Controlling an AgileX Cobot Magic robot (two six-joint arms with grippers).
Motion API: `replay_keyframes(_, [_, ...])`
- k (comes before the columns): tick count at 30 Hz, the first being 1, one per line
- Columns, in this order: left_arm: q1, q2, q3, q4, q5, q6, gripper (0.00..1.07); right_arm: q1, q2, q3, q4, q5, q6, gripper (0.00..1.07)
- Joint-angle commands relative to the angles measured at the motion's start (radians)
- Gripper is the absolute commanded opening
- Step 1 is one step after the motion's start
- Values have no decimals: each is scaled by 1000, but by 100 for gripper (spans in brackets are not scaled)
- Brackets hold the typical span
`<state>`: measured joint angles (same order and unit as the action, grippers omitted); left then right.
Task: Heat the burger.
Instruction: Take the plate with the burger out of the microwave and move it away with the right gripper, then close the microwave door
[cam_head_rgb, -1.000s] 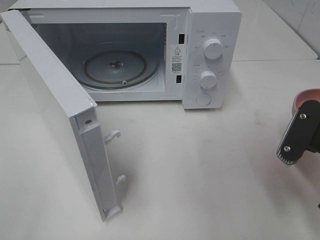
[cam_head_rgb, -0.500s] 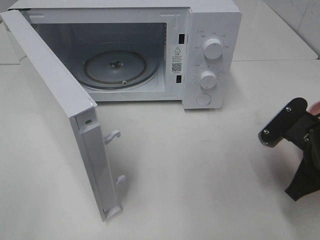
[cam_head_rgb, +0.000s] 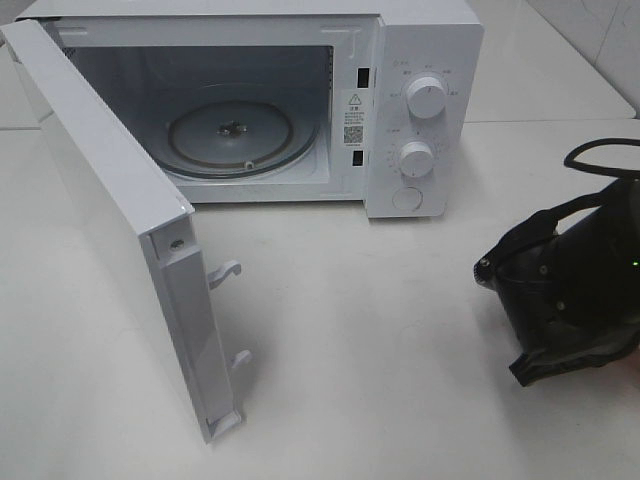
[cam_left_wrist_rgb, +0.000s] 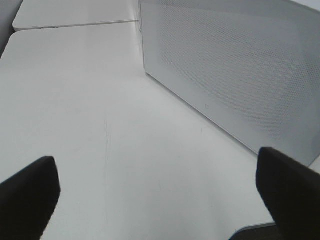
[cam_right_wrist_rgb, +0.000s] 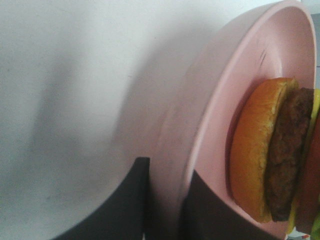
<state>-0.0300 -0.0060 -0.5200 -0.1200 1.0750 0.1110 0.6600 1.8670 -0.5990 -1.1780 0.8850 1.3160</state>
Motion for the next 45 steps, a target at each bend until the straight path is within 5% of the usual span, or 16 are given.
replay_keyframes(1, [6,-6,2,-5,-3,-5,100,-5,60,-22,-30,86,52,12])
replay_keyframes(17, [6,-6,2,-5,-3,-5,100,-4,76,-28,42,-53,61,47])
replay_keyframes(28, [6,-6,2,-5,-3,-5,100,-2,-57,-28,144,-126,-67,56])
replay_keyframes(35, [6,-6,2,-5,-3,-5,100,-2,-239,-28,333,-185,-275,76])
replay_keyframes(41, [6,-6,2,-5,-3,-5,100,-2,-336,-28,490,-184,-465,79])
replay_keyframes(45, [6,-6,2,-5,-3,-5,100,-2,-426,-28,707,-179,-729,78])
